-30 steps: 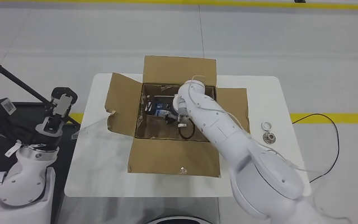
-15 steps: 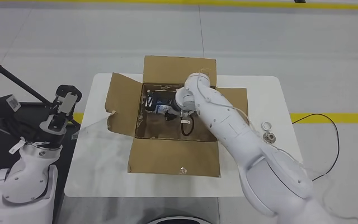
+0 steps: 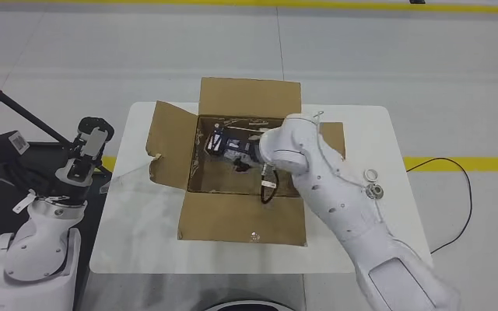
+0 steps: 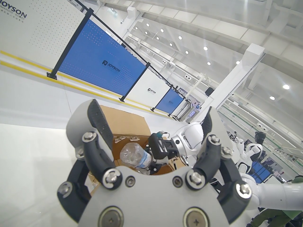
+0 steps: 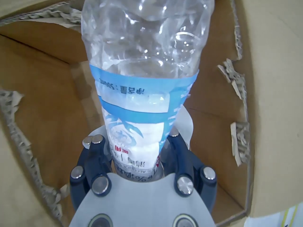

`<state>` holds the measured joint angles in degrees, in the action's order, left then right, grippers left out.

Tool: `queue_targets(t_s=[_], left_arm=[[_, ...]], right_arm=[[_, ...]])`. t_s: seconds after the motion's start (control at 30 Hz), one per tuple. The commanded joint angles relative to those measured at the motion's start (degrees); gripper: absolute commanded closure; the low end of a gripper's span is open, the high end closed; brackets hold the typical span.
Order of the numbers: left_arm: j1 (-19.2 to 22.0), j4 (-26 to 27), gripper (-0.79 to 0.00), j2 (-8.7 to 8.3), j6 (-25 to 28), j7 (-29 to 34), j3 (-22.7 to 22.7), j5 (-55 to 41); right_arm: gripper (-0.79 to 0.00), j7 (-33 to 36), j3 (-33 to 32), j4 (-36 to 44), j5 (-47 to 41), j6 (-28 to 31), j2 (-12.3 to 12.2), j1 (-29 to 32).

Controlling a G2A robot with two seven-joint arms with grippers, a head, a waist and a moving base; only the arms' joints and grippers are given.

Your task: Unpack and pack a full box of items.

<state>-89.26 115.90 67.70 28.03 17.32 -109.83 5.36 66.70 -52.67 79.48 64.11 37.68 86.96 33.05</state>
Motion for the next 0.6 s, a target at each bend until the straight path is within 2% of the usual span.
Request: queue_targets(t_s=[0.0,0.17,0.57], left_arm=[[0.0,-0.1,-0.785,-0.02,0.0,-0.1,0.2,0.1],[0.1,-0.1,-0.785,-0.07,0.1,-0.2,0.4,0.0],[-0.1,-1.3,-0.785,-0.16,0.6,-0.7,0.6,-0.5]], right_arm=[[0.000,1.1,-2.5,7.5,0.2,-1.2,-1.3,3.9],[0.000,4.6,-7.6,18.1,1.9,-4.8,-3.3,9.6],[0.000,5.2,-7.6,18.6,2.5,-5.3,-3.4,9.8]])
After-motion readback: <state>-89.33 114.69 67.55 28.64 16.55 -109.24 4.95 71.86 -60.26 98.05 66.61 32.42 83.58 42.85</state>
